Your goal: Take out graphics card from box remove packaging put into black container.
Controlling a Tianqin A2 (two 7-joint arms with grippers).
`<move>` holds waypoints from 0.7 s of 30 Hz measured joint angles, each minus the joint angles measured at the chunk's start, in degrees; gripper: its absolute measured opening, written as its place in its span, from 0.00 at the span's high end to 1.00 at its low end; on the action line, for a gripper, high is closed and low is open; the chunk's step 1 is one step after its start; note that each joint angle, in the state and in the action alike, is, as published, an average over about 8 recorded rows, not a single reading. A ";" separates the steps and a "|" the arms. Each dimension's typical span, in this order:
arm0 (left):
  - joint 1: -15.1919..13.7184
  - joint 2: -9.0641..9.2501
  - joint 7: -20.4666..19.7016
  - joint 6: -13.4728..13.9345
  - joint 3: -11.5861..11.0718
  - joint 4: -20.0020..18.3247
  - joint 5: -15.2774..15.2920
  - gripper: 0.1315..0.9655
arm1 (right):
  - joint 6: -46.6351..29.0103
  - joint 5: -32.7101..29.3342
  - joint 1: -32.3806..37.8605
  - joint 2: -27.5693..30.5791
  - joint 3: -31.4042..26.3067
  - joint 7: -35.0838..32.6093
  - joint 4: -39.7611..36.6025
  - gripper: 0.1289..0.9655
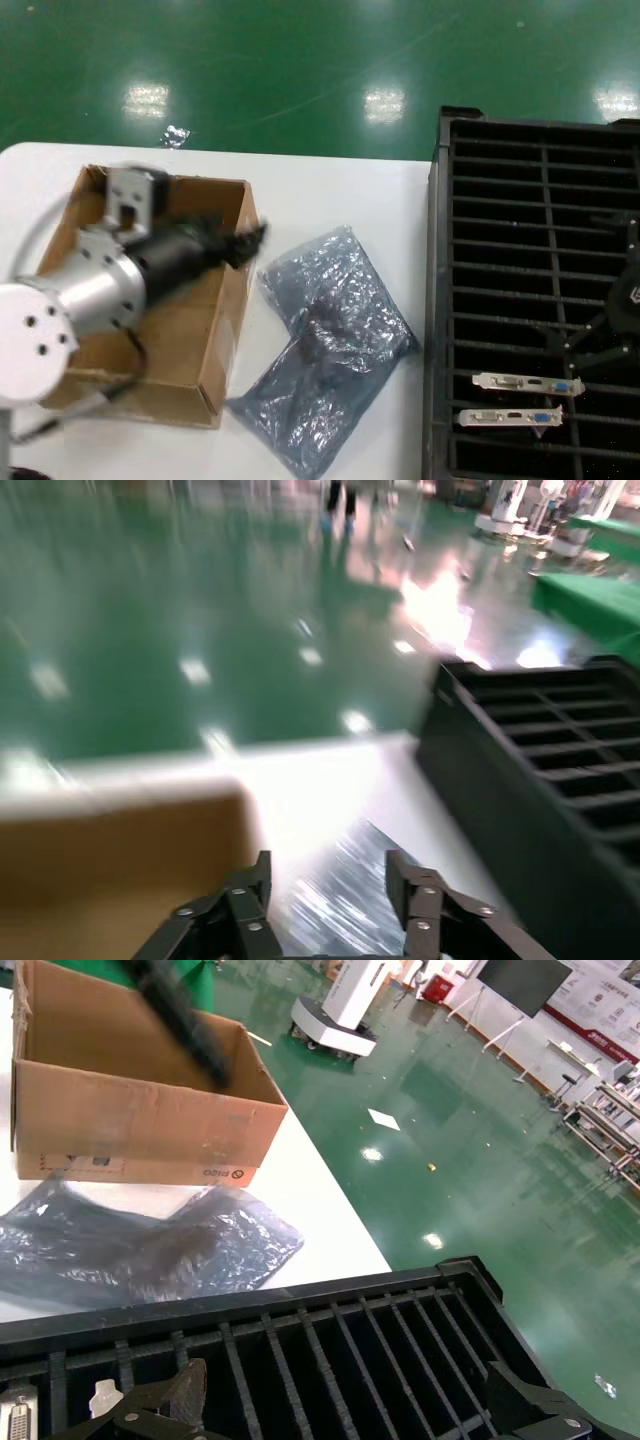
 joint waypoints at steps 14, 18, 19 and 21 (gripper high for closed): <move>2.33 -5.72 24.62 -19.81 -1.65 -8.04 15.37 0.38 | 1.08 0.64 -0.45 -0.40 -0.07 -0.29 -0.13 0.00; 3.28 -5.81 25.46 -20.93 -1.23 -7.52 11.70 0.30 | 3.05 1.80 -1.26 -1.15 -0.19 -0.86 -0.38 0.00; 3.59 -5.81 25.85 -21.32 -1.13 -7.42 10.78 0.28 | 3.63 2.14 -1.51 -1.37 -0.22 -1.03 -0.46 0.00; 4.29 -5.81 26.81 -22.22 -0.93 -7.21 8.81 0.23 | 4.92 2.91 -2.05 -1.86 -0.30 -1.41 -0.62 0.00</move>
